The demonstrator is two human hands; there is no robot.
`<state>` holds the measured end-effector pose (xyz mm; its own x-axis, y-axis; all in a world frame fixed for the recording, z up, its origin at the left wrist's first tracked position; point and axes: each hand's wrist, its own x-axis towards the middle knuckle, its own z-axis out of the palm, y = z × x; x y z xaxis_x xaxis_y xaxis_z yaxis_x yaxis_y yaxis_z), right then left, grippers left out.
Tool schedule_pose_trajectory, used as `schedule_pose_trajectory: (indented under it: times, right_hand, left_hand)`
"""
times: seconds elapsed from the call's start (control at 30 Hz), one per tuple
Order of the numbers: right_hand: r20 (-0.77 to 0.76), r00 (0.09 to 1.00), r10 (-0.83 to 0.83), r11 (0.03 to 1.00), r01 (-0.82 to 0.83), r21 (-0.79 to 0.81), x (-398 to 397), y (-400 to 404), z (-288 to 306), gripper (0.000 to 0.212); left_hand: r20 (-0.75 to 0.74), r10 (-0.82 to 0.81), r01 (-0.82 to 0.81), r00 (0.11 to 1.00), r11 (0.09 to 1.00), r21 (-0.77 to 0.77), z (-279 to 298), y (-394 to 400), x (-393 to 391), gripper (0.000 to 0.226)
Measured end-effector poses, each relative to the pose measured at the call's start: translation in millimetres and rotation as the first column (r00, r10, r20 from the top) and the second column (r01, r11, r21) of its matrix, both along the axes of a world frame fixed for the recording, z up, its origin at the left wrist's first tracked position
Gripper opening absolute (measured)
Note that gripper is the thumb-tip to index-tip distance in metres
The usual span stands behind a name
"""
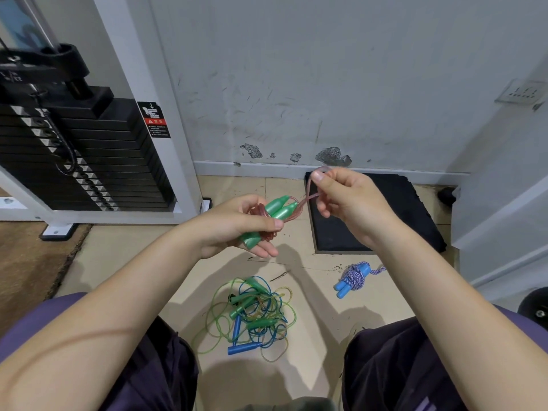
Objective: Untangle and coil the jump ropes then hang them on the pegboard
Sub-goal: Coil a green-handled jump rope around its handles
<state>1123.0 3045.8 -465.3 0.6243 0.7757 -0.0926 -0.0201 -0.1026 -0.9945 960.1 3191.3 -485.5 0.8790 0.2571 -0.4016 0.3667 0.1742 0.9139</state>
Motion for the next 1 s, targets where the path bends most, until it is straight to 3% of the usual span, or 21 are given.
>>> schedule_pose_trajectory:
  times: [0.23, 0.37, 0.5, 0.67, 0.8, 0.93, 1.0]
  right_hand:
    - [-0.109, 0.991, 0.081, 0.995, -0.074, 0.069, -3.2, 1.1, 3.7, 0.034]
    - [0.016, 0.997, 0.071, 0.996, -0.072, 0.056, -4.5, 2.3, -5.6, 0.045]
    - [0.165, 0.983, -0.075, 0.996, 0.064, 0.067, -3.9, 2.6, -6.6, 0.033]
    - [0.230, 0.940, -0.251, 0.967, 0.233, 0.104, 2.1, 2.3, -12.1, 0.027]
    - [0.268, 0.900, -0.345, 0.937, 0.314, 0.150, 4.3, 1.8, -10.3, 0.028]
    - [0.274, 0.862, -0.426, 0.901, 0.378, 0.212, 15.5, -3.7, -3.2, 0.028]
    - [0.188, 0.891, -0.412, 0.900, 0.367, 0.235, 17.1, -4.4, -3.2, 0.025]
  left_hand:
    - [-0.061, -0.125, 0.131, 0.990, 0.984, 0.118, -1.7, -5.0, 0.3, 0.043]
    - [-0.095, -0.080, 0.096, 0.992, 0.979, 0.181, -7.0, -14.1, 6.0, 0.056]
    - [-0.061, -0.022, 0.030, 0.998, 0.992, 0.124, -9.7, -18.6, 9.0, 0.036]
    - [0.009, 0.019, -0.020, 1.000, 0.989, 0.145, -6.6, -16.7, 10.9, 0.036]
    - [0.041, 0.017, -0.022, 0.999, 0.991, 0.130, -7.5, -13.9, 10.1, 0.019]
    - [0.036, -0.003, -0.002, 0.999, 0.991, 0.134, -4.3, -10.5, 9.6, 0.038]
    - [0.026, -0.018, 0.014, 1.000, 0.988, 0.151, -4.4, -10.9, 9.3, 0.035]
